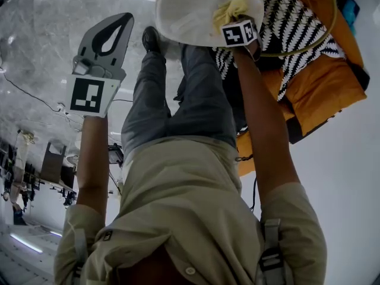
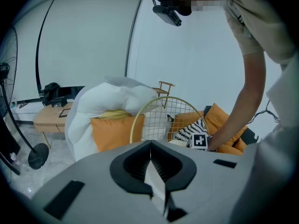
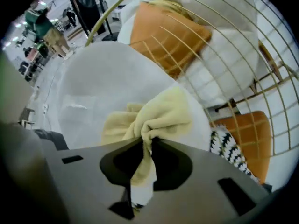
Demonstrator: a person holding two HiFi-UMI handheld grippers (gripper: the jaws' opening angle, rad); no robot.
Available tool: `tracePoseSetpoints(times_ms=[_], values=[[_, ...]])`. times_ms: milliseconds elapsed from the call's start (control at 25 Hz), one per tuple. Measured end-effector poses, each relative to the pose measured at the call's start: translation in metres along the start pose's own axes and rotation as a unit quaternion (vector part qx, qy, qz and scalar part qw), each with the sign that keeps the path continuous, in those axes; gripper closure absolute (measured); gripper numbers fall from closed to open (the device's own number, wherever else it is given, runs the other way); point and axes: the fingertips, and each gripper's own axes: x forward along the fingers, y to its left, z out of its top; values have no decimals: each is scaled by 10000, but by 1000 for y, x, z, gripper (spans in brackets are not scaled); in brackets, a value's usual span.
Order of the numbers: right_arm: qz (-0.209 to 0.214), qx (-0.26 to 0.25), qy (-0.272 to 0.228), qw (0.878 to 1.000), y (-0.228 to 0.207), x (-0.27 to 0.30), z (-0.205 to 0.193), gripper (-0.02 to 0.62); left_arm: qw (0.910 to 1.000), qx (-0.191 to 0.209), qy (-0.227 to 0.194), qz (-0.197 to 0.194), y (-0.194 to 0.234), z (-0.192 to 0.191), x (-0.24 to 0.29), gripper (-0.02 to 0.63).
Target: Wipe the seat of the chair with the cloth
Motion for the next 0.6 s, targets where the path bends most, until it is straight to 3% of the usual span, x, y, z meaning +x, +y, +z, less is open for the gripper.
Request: tracePoseSetpoints(times_ms=[160,320,440,600], values=[[791,-629,-629,9929,119,-12,80,531,10000,-49,11,19,3,-2,0,589],[1553,-1531,-1222,9682,227,-50,141,531,10000,-45,8,60,4,-4,-3,589],[1805,-1548,-1274,9629,246,-54,149,531,10000,-37,14,79,4,-5,-4,589],[1810,-1421,-1192,9658,218,-44,130,532,10000,-26,23,60,3,-5,-3,589]])
